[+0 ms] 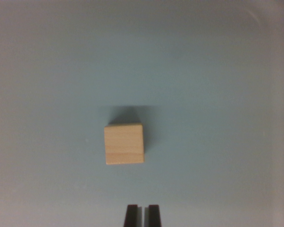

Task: Push wooden cube

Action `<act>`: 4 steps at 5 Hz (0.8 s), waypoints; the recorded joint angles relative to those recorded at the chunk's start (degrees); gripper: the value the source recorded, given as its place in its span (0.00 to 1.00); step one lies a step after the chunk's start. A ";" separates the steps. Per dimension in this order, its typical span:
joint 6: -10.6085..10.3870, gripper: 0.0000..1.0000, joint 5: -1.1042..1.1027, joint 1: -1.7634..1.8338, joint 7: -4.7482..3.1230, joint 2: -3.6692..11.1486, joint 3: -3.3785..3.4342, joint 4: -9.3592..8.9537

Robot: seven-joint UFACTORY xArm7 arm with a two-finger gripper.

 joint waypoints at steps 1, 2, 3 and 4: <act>-2.64 0.00 -0.05 0.02 -0.20 0.61 -0.01 -2.04; -2.64 0.00 -0.05 0.02 -0.20 0.61 -0.01 -2.04; -5.33 0.00 -0.10 0.04 -0.40 1.22 -0.02 -4.12; -5.33 0.00 -0.10 0.04 -0.40 1.22 -0.02 -4.12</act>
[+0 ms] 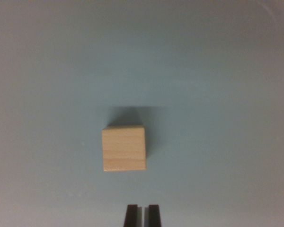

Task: Push wooden cube

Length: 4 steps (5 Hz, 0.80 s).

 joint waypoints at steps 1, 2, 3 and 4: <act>-2.72 0.00 -0.05 0.02 -0.20 0.62 -0.01 -2.10; -2.72 0.00 -0.05 0.02 -0.20 0.62 -0.01 -2.10; -5.43 0.00 -0.10 0.04 -0.41 1.25 -0.02 -4.20; -5.43 0.00 -0.10 0.04 -0.41 1.25 -0.02 -4.20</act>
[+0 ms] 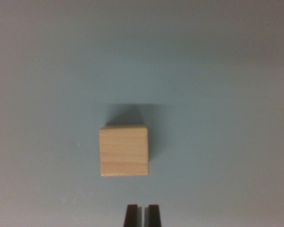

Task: Push wooden cube

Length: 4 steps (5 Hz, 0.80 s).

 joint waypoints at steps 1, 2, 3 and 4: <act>-2.70 0.00 -0.05 0.02 -0.20 0.62 -0.01 -2.08; -2.70 0.00 -0.05 0.02 -0.20 0.62 -0.01 -2.08; -5.22 0.00 -0.10 0.04 -0.39 1.20 -0.02 -4.03; -5.22 0.00 -0.10 0.04 -0.39 1.20 -0.02 -4.03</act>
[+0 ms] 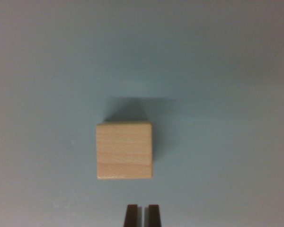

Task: Push wooden cube

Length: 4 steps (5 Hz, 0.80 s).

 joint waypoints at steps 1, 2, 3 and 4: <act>-2.59 0.00 -0.05 0.02 -0.20 0.60 -0.01 -2.00; -2.59 0.00 -0.05 0.02 -0.20 0.60 -0.01 -2.00; -5.10 0.00 -0.09 0.04 -0.38 1.17 -0.02 -3.94; -5.10 0.00 -0.09 0.04 -0.38 1.17 -0.02 -3.94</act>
